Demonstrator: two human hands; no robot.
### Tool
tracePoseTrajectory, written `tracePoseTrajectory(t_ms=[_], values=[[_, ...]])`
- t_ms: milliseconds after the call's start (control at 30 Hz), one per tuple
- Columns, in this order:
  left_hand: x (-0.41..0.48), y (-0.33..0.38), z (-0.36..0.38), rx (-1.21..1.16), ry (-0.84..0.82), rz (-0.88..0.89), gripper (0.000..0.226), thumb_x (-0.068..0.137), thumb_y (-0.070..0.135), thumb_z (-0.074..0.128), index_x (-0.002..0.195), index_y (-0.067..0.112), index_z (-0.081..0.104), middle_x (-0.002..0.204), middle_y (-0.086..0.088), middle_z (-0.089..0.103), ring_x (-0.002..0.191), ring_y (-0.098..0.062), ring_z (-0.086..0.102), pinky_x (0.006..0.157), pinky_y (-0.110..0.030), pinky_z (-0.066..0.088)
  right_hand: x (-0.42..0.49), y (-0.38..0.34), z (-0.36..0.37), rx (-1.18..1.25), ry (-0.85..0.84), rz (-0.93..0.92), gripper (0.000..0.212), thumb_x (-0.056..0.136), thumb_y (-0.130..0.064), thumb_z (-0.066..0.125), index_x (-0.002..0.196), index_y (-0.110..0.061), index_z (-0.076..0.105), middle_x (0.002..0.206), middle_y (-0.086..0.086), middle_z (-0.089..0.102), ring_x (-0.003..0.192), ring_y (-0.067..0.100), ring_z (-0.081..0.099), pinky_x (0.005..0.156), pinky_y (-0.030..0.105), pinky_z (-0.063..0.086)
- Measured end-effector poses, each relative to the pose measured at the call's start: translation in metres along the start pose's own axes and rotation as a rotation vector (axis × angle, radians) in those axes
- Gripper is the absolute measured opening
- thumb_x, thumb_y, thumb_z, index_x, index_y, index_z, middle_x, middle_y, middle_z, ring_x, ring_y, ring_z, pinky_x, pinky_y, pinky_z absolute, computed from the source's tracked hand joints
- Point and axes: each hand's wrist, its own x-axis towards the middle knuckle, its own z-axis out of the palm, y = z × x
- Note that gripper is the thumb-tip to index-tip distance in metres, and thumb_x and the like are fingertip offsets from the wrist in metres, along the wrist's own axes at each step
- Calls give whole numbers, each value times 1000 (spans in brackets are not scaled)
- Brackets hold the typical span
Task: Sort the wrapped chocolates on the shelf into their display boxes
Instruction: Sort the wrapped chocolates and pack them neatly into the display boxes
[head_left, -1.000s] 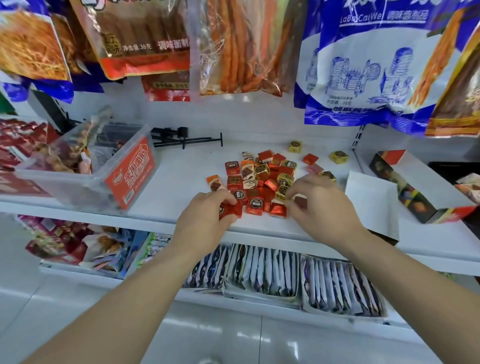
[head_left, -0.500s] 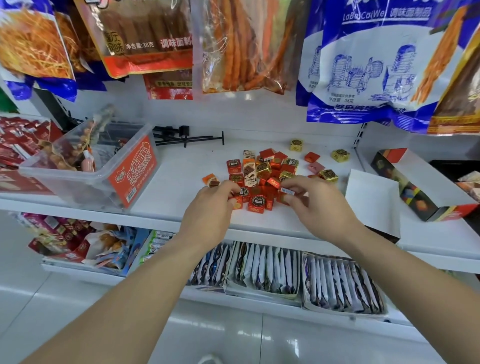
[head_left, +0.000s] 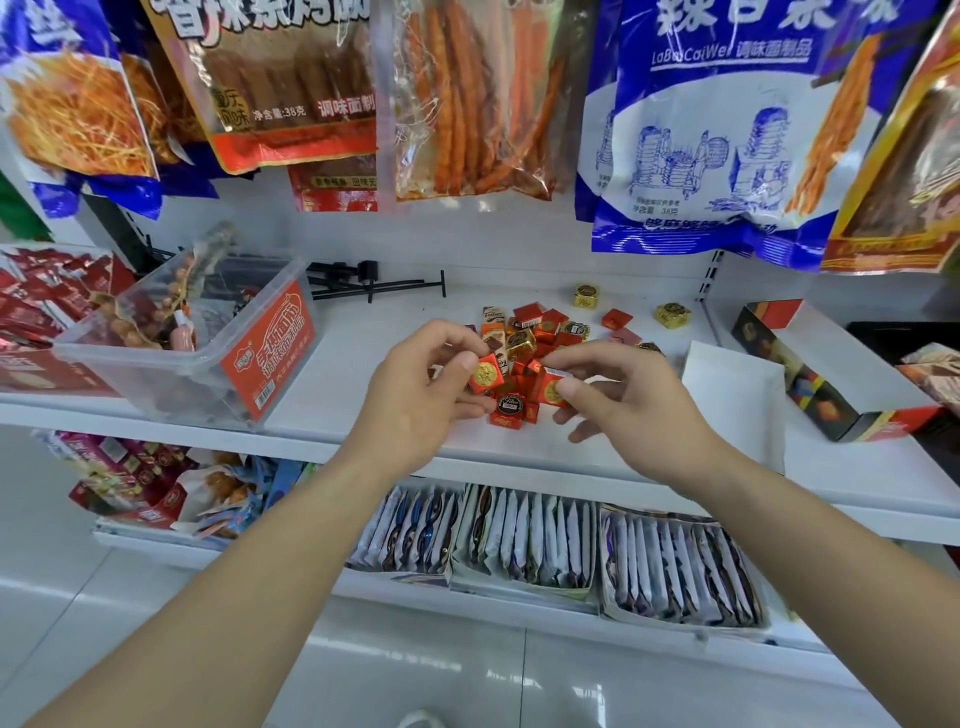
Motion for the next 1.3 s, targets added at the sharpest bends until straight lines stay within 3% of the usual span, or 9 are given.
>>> tracePoseTrajectory(t_ms=[200, 333, 500, 600, 667, 733, 833, 1100, 1300], values=[[-5, -5, 2, -63, -89, -18, 14, 96, 12, 60, 103, 18, 71, 106, -13, 69, 85, -25, 73, 76, -29, 60, 4, -4, 11, 133, -4, 23, 18, 90, -1, 67, 106, -9, 67, 88, 11, 70, 71, 27, 73, 68, 36, 62], [-6, -12, -7, -25, -81, -30, 22, 83, 13, 76, 102, 21, 68, 99, -10, 72, 85, -26, 72, 70, -28, 58, 14, -5, 26, 172, 18, 32, 17, 82, -2, 75, 97, 0, 67, 80, 19, 71, 67, 31, 73, 65, 38, 62], [-3, -30, -33, 96, -16, -62, 25, 83, 14, 77, 104, 23, 64, 101, -8, 70, 82, -30, 70, 78, -41, 59, 24, 5, 52, 141, -34, 21, 13, 90, -6, 68, 88, -18, 72, 79, 10, 73, 71, 22, 73, 69, 38, 62], [-1, -46, -62, 239, 88, -75, 24, 91, 18, 68, 109, 33, 65, 103, -1, 64, 88, -25, 67, 81, -37, 56, 35, 13, 61, -119, -18, -22, 13, 94, -19, 64, 92, -29, 71, 82, -10, 72, 75, 10, 69, 73, 33, 59], [-2, -57, -73, 317, 92, -77, 21, 94, 15, 64, 109, 30, 68, 99, 7, 64, 83, -19, 62, 73, -22, 51, 40, 14, 71, -337, -92, -48, 13, 93, -24, 66, 104, -28, 72, 90, -16, 70, 81, 1, 64, 79, 29, 56], [-4, -67, -75, 372, 73, -85, 19, 94, 13, 63, 106, 26, 69, 92, 11, 64, 73, -10, 57, 61, -10, 42, 43, 13, 86, -556, -182, -116, 27, 89, -38, 69, 113, -27, 69, 105, -12, 68, 93, 6, 62, 83, 33, 54], [-3, -74, -75, 424, 86, -86, 18, 94, 12, 63, 106, 24, 69, 89, 14, 64, 74, -2, 61, 61, -9, 43, 46, 12, 103, -825, -214, -211, 39, 82, -56, 69, 113, -33, 66, 112, -11, 63, 103, 12, 58, 80, 37, 53], [6, -74, -61, 533, 76, -60, 18, 91, 19, 66, 105, 30, 67, 94, 6, 67, 80, -9, 63, 71, -23, 48, 39, 28, 90, -937, -148, -294, 26, 85, -39, 67, 109, -30, 65, 108, -9, 67, 101, 19, 58, 86, 39, 51], [17, -75, -51, 563, 62, -14, 23, 93, 20, 63, 113, 31, 65, 113, 3, 64, 88, -16, 59, 81, -30, 49, 36, 31, 58, -942, -50, -267, 28, 87, -40, 66, 111, -26, 71, 112, -7, 64, 103, 18, 55, 88, 34, 47]])
